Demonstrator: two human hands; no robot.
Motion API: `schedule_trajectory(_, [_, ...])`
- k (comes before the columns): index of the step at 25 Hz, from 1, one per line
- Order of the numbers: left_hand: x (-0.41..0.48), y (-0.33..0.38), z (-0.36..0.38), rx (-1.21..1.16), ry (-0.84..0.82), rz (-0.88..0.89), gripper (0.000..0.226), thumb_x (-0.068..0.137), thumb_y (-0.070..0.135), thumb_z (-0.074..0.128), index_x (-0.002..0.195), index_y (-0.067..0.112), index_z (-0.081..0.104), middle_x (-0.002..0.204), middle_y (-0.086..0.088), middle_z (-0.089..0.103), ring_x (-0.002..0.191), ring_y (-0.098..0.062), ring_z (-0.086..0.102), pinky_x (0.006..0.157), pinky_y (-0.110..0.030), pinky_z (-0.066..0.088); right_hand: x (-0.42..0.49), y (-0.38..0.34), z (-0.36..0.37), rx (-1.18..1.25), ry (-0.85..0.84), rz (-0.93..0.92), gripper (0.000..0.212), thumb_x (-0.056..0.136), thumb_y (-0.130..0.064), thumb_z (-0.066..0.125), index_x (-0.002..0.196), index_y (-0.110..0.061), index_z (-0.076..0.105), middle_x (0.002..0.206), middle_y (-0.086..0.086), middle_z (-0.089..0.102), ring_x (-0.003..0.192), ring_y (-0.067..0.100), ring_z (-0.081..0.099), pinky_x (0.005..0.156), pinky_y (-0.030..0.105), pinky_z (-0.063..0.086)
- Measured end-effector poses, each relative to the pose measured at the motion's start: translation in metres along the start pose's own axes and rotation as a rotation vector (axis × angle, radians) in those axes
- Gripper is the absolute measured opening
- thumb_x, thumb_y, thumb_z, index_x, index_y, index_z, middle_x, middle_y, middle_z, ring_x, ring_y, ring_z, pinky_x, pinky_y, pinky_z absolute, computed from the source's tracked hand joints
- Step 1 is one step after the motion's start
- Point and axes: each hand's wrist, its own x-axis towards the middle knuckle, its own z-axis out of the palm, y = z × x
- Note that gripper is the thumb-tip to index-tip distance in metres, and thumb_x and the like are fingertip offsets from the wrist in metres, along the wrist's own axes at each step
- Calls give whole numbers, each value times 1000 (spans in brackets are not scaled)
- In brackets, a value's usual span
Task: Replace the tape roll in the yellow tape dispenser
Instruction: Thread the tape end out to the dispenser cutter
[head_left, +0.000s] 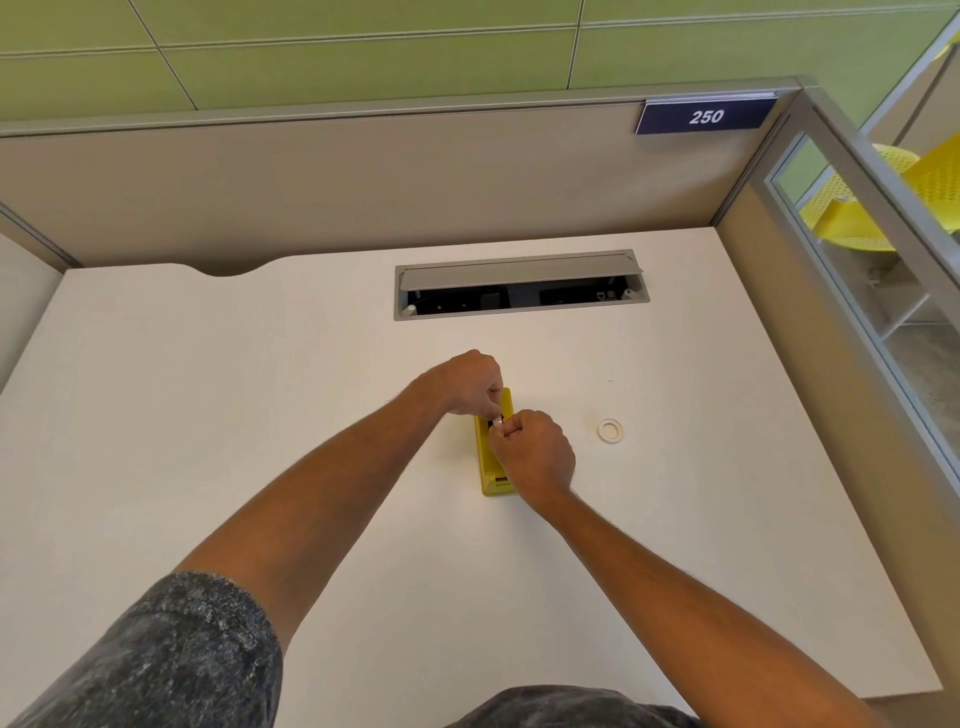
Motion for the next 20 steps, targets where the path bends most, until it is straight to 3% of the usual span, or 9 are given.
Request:
schedule_trajectory(3, [-1,-1,-1,1,-7,11,17,93,27,80,89,11,81,86,1,75,79,-15,66,63,-24,45,1,1,0,2,-8,1,30,95,-56,67,78,-32,64,80,-12,67,71,14,68,63,33,56])
schedule_trajectory(7, [-2,-1,-3,20,-32,25,20,92,31,84,101,13,86,94,1,80,79,-11,65,67,-23,47,1,1,-1,-8,-19,-3,28,95,-55,66,84,-30,68,85,-10,69,74,15,69,65,33,57])
schedule_trajectory(11, [-1,-1,-3,32,-15,33,18,94,28,83,102,12,86,94,2,79,80,-11,65,66,-23,45,1,0,-1,-11,-16,-3,29,95,-56,65,84,-30,70,83,-12,69,73,14,67,60,28,49])
schedule_trajectory(20, [-2,-7,0,-23,20,25,16,94,25,80,101,12,85,101,-4,82,84,-14,68,62,-21,45,0,0,-1,0,-11,-4,28,94,-54,67,75,-35,60,81,-12,67,69,14,66,61,29,52])
